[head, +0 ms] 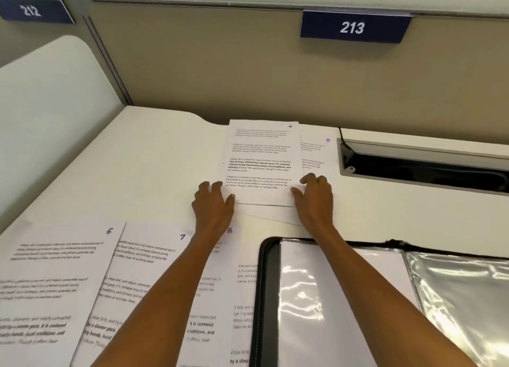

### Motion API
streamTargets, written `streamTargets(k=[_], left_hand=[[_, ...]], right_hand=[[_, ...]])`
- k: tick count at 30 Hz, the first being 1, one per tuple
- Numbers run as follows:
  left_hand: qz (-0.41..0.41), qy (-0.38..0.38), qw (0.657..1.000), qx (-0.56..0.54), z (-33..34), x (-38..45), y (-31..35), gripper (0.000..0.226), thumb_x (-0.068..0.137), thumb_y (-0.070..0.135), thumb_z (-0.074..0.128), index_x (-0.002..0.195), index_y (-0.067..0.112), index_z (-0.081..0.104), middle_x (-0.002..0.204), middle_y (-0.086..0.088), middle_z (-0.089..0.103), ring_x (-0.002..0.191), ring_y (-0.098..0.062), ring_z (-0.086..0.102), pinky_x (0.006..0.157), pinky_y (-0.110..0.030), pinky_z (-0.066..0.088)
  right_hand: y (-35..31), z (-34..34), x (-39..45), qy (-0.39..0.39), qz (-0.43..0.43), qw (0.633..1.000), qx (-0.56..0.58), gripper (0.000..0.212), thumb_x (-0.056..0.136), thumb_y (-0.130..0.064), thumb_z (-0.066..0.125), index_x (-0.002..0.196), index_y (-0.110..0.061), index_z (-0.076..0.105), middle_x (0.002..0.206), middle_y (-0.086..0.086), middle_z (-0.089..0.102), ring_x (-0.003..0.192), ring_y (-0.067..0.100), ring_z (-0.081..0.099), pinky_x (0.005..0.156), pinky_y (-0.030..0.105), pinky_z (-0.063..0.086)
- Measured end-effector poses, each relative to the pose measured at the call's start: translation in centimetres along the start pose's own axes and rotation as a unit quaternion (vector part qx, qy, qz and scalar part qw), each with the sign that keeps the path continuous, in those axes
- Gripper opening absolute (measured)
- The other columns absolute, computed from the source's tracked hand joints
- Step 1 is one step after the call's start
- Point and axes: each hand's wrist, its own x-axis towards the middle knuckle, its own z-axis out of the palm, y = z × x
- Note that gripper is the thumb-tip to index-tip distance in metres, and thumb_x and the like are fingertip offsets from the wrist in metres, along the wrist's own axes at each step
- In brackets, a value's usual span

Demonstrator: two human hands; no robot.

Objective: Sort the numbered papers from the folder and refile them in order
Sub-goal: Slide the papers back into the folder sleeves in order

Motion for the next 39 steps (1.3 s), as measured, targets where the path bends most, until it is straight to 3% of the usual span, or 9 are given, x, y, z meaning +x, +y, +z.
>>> streamTargets(k=[7, 9, 12, 15, 21, 30, 33, 35, 39], left_hand=[[-0.069, 0.003, 0.993, -0.097, -0.2, 2.7, -0.1, 0.047, 0.088, 0.019, 0.063, 0.131, 0.007, 0.048, 0.130, -0.016, 0.046, 0.117, -0.032, 0.049, 0.098, -0.039, 0.039], [-0.088, 0.001, 0.988, -0.125, -0.6, 3.0, 0.1, 0.048, 0.086, 0.017, 0.065, 0.130, 0.009, 0.049, 0.121, -0.015, 0.054, 0.112, -0.032, 0.053, 0.096, -0.039, 0.042], [-0.118, 0.006, 0.976, -0.184, -1.4, 3.0, 0.8, 0.043, 0.086, 0.009, 0.064, 0.127, 0.013, 0.052, 0.099, -0.010, 0.061, 0.104, -0.031, 0.058, 0.093, -0.039, 0.045], [-0.102, 0.014, 0.974, -0.200, -1.9, 2.4, 1.2, 0.039, 0.087, 0.008, 0.062, 0.124, 0.020, 0.057, 0.092, -0.006, 0.058, 0.094, -0.027, 0.058, 0.091, -0.039, 0.047], [-0.026, 0.056, 0.988, -0.144, -1.7, -1.0, 3.4, 0.035, 0.091, 0.020, 0.059, 0.126, 0.017, 0.056, 0.118, -0.013, 0.048, 0.108, -0.026, 0.051, 0.092, -0.035, 0.041], [0.279, -0.020, 0.960, 0.003, 2.8, -13.3, 10.7, 0.045, 0.087, 0.031, 0.063, 0.127, 0.014, 0.056, 0.137, -0.014, 0.048, 0.124, -0.034, 0.046, 0.098, -0.048, 0.038], [0.359, -0.079, 0.929, 0.037, 5.6, -18.1, 12.9, 0.070, 0.086, 0.064, 0.041, 0.134, 0.014, 0.051, 0.144, -0.014, 0.042, 0.135, -0.033, 0.036, 0.103, -0.052, 0.034], [0.380, -0.151, 0.909, 0.081, 7.3, -21.7, 14.4, 0.103, 0.071, 0.086, 0.010, 0.147, 0.019, 0.030, 0.156, -0.007, 0.020, 0.144, -0.021, 0.005, 0.115, -0.045, 0.013], [0.387, -0.247, 0.873, 0.162, 9.6, -28.4, 16.5, 0.130, 0.046, 0.095, -0.009, 0.151, 0.022, 0.010, 0.159, -0.001, 0.001, 0.144, -0.019, -0.018, 0.116, -0.044, -0.011]], right_hand=[[-2.5, 1.0, 2.3, -0.044, 0.103, 0.993, 0.027, 0.059, 0.085, -0.017, 0.070, 0.131, -0.003, 0.036, 0.124, 0.020, 0.052, 0.112, 0.036, 0.052, 0.095, 0.040, 0.042], [-2.7, 0.9, 2.5, -0.036, 0.120, 0.990, 0.064, 0.046, 0.084, -0.013, 0.070, 0.123, -0.004, 0.046, 0.116, 0.015, 0.059, 0.107, 0.032, 0.055, 0.082, 0.032, 0.043], [-2.7, 0.3, 2.4, 0.004, 0.118, 0.984, 0.135, 0.012, 0.085, -0.012, 0.067, 0.080, -0.008, 0.058, 0.085, 0.006, 0.062, 0.086, 0.028, 0.054, 0.063, 0.027, 0.036], [-2.6, -1.2, 2.2, 0.050, 0.139, 0.960, 0.240, 0.007, 0.084, -0.007, 0.068, 0.081, -0.002, 0.067, 0.088, 0.012, 0.068, 0.084, 0.028, 0.057, 0.072, 0.029, 0.044], [0.0, -6.7, -0.4, 0.079, 0.182, 0.917, 0.347, 0.026, 0.081, -0.004, 0.073, 0.106, 0.001, 0.070, 0.102, 0.012, 0.069, 0.085, 0.026, 0.063, 0.081, 0.037, 0.055], [13.6, -17.9, -13.3, 0.081, 0.198, 0.911, 0.353, 0.015, 0.077, -0.007, 0.076, 0.080, -0.021, 0.071, 0.086, 0.003, 0.073, 0.078, 0.023, 0.069, 0.070, 0.036, 0.058], [18.4, -21.1, -19.5, 0.073, 0.208, 0.920, 0.324, 0.013, 0.077, -0.008, 0.075, 0.082, -0.019, 0.072, 0.083, 0.000, 0.073, 0.079, 0.024, 0.069, 0.072, 0.041, 0.057], [21.7, -23.2, -23.8, 0.064, 0.210, 0.930, 0.295, 0.011, 0.077, -0.009, 0.076, 0.082, -0.018, 0.072, 0.077, -0.005, 0.073, 0.078, 0.024, 0.068, 0.068, 0.036, 0.055], [26.4, -27.1, -30.4, 0.022, 0.207, 0.953, 0.220, 0.014, 0.079, -0.016, 0.076, 0.091, -0.021, 0.069, 0.080, -0.007, 0.071, 0.079, 0.019, 0.066, 0.060, 0.019, 0.047]])
